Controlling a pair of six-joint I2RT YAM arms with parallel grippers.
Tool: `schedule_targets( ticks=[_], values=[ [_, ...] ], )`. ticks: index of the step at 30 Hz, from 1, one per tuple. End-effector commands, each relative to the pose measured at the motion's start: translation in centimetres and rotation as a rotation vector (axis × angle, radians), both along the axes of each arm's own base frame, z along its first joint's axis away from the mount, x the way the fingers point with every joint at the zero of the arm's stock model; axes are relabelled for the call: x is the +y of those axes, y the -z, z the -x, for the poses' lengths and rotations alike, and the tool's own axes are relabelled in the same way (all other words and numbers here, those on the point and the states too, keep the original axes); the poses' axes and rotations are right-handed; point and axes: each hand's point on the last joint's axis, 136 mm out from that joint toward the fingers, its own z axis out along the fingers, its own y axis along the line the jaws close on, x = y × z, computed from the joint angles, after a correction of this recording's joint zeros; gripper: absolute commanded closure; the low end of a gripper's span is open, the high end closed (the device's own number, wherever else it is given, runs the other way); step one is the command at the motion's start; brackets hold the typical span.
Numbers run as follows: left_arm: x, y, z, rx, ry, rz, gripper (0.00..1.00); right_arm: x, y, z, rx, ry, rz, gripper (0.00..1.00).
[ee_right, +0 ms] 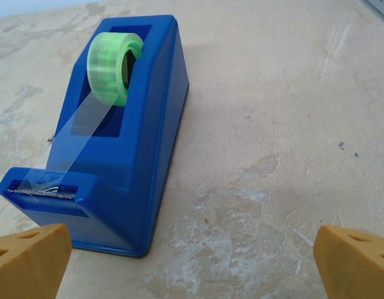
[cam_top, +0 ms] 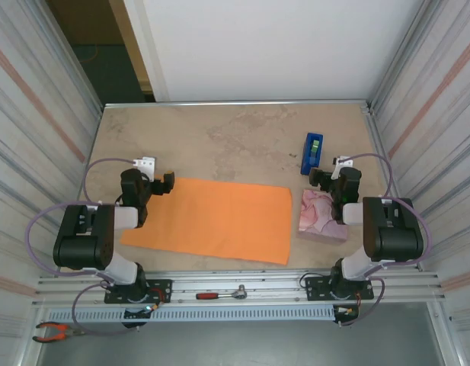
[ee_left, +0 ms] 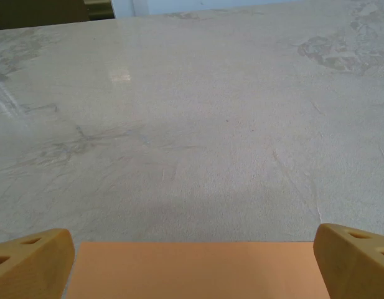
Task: Wrap the gift box in paper
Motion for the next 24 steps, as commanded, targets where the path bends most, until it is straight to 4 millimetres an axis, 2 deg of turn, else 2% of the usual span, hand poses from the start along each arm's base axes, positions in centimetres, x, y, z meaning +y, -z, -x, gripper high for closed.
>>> schedule_targets(
  ticks=[1, 24],
  values=[
    [0.28, -0.70, -0.42, -0.019, -0.017, 0.002, 0.01, 0.06, -1.01, -0.52, -0.028, -0.013, 0.025, 0.02],
    [0.40, -0.62, -0.50, -0.014, -0.018, 0.006, 0.01, -0.07, -0.96, -0.61, -0.025, -0.014, 0.015, 0.02]
  ],
)
